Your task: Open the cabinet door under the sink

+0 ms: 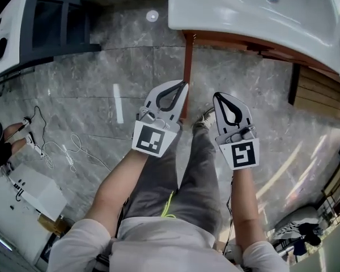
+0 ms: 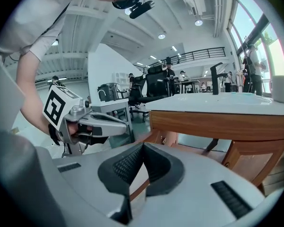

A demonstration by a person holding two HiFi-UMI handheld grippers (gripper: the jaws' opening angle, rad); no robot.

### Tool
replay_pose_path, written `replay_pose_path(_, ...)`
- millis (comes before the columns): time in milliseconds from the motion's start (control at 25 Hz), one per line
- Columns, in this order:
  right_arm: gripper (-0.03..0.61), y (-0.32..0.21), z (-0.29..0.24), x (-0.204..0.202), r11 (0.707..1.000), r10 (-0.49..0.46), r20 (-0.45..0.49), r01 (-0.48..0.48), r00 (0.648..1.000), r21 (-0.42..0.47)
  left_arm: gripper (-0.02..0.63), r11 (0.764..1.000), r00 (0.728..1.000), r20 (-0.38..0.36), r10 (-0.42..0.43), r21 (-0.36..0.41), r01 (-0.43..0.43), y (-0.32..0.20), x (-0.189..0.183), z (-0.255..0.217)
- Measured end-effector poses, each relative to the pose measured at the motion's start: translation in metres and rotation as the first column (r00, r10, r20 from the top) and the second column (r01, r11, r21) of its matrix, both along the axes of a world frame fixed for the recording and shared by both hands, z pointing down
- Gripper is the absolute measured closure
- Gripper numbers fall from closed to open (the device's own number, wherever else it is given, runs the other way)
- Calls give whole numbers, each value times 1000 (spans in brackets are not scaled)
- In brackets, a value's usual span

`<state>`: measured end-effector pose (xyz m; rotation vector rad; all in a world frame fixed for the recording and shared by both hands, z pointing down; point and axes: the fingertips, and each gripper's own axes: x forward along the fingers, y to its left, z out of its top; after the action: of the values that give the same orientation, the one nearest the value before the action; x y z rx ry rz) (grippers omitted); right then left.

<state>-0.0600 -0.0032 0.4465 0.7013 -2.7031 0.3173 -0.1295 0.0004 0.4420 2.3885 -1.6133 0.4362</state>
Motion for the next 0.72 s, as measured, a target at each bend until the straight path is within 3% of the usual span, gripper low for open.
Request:
replay_pose_path(480,547,-21,-94,28,991,129,16,-130,991,41,598,1000,999,-37,26,-7,-26,-20,22,-73)
replay_pose_path(720,548,-28,-147,50,980,186,32,-187,982,61,598,996,995,-69,73,59,-69,-31,46,-137)
